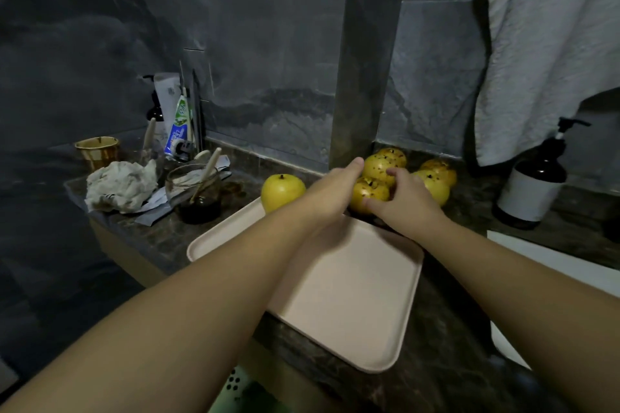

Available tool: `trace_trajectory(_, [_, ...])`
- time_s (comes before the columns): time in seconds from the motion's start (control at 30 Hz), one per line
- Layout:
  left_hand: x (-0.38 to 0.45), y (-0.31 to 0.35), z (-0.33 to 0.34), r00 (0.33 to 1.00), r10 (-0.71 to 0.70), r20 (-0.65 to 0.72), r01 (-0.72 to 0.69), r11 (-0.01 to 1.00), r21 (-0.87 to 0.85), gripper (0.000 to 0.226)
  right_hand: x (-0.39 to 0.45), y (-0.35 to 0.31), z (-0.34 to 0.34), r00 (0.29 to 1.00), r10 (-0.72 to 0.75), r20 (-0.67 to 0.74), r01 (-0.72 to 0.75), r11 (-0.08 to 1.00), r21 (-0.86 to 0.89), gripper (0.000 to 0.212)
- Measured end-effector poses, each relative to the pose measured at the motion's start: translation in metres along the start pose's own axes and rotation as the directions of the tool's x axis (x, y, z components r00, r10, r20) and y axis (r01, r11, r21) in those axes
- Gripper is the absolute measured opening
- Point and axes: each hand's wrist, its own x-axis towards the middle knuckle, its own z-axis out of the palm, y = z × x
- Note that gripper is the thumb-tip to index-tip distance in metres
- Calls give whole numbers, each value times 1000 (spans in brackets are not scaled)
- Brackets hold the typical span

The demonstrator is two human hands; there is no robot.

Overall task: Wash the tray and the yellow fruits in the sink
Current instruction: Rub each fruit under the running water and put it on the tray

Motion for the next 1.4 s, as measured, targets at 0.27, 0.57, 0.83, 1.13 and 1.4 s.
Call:
trace_trajectory(0.27, [16, 5, 17, 979, -196, -50, 196, 981, -3, 90, 11, 4, 18, 991, 93, 98, -104, 987, 120, 78])
trace_trajectory(0.57, [6, 28, 37, 971, -219, -98, 195, 958, -212, 63, -8, 17, -21, 997, -49, -55, 61, 969, 238, 87])
trace_trajectory(0.83, [-16, 71, 115, 970, -206, 128, 240, 885, -399, 45, -49, 88, -100, 990, -116, -80, 134, 953, 270, 91])
trace_trajectory(1.13, [-29, 105, 247, 914, -130, 385, 226, 951, -213, 38, -98, 194, -185, 996, -84, 25, 80, 985, 150, 103])
trace_trajectory(1.4, [-21, 118, 327, 852, -159, 499, 333, 900, -281, 36, -78, 262, -253, 929, 88, -360, -162, 970, -179, 38])
